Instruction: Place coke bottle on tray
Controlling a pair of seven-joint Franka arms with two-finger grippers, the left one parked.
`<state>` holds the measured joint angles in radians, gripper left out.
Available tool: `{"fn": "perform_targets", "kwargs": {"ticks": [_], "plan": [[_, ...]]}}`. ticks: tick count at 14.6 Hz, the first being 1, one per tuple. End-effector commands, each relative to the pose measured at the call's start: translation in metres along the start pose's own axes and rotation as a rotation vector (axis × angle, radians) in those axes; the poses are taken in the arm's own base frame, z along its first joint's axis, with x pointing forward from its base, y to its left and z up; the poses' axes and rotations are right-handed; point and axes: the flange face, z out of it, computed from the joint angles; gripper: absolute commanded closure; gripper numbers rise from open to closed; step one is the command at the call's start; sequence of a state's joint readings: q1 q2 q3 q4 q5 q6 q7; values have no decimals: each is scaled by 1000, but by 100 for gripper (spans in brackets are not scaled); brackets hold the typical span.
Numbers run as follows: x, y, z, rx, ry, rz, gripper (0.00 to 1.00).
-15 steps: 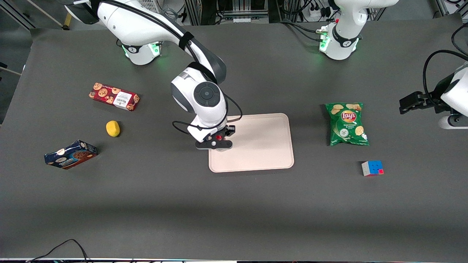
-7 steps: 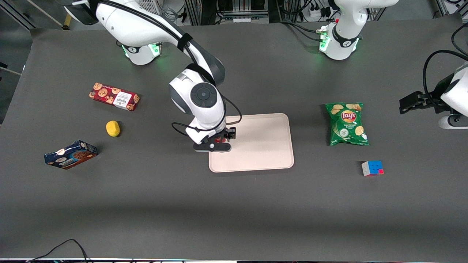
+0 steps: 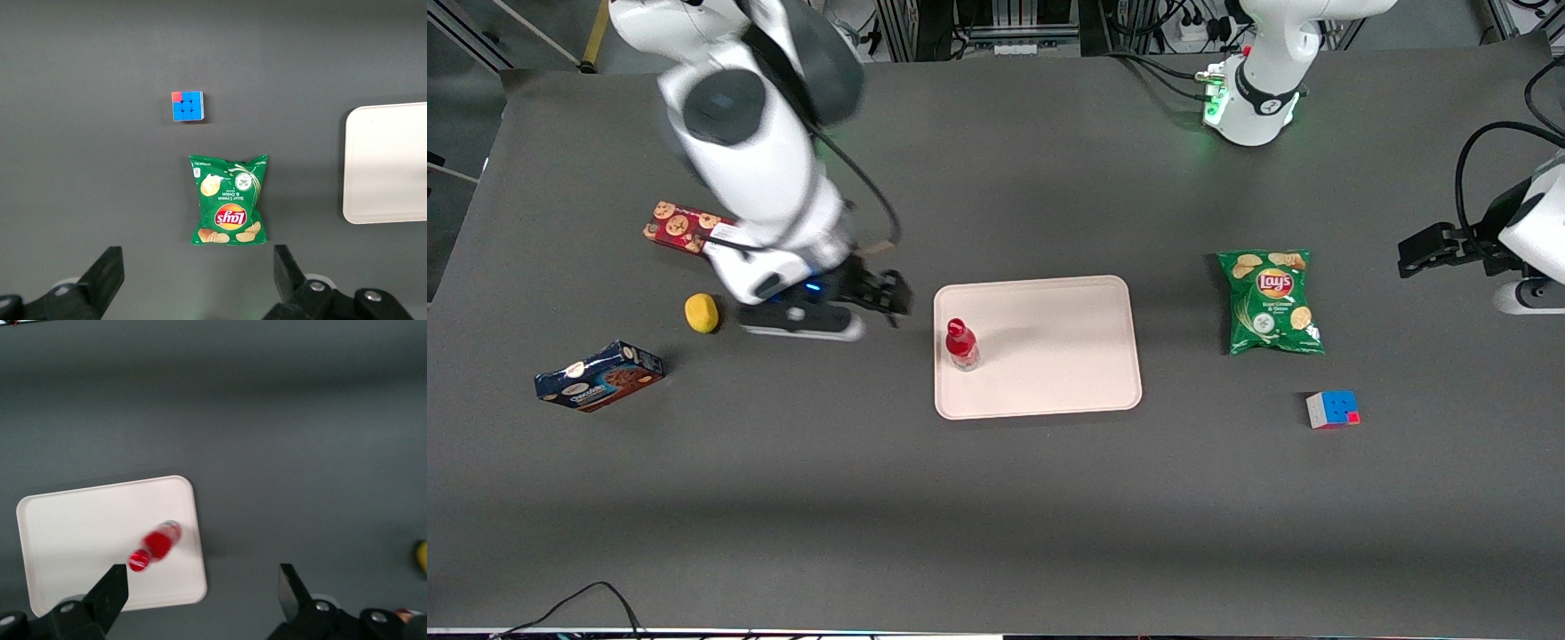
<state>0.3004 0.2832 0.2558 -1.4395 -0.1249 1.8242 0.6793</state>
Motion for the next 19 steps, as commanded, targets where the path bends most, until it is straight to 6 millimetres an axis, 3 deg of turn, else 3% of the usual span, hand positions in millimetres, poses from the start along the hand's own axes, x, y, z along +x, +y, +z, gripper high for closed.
{"fn": "perform_targets", "kwargs": {"ticks": [1,6,7,10,12,15,19], "plan": [[9,91,-54,4,-43,-87,0],[15,216,-53,25,-54,-113,0],[16,233,-53,30,-57,-127,0],[-1,268,-48,23,-78,-98,0],[-12,284,-61,26,-67,-80,0],[-11,327,-73,37,-70,-135,0],[-5,332,-75,34,-72,-112,0]]}}
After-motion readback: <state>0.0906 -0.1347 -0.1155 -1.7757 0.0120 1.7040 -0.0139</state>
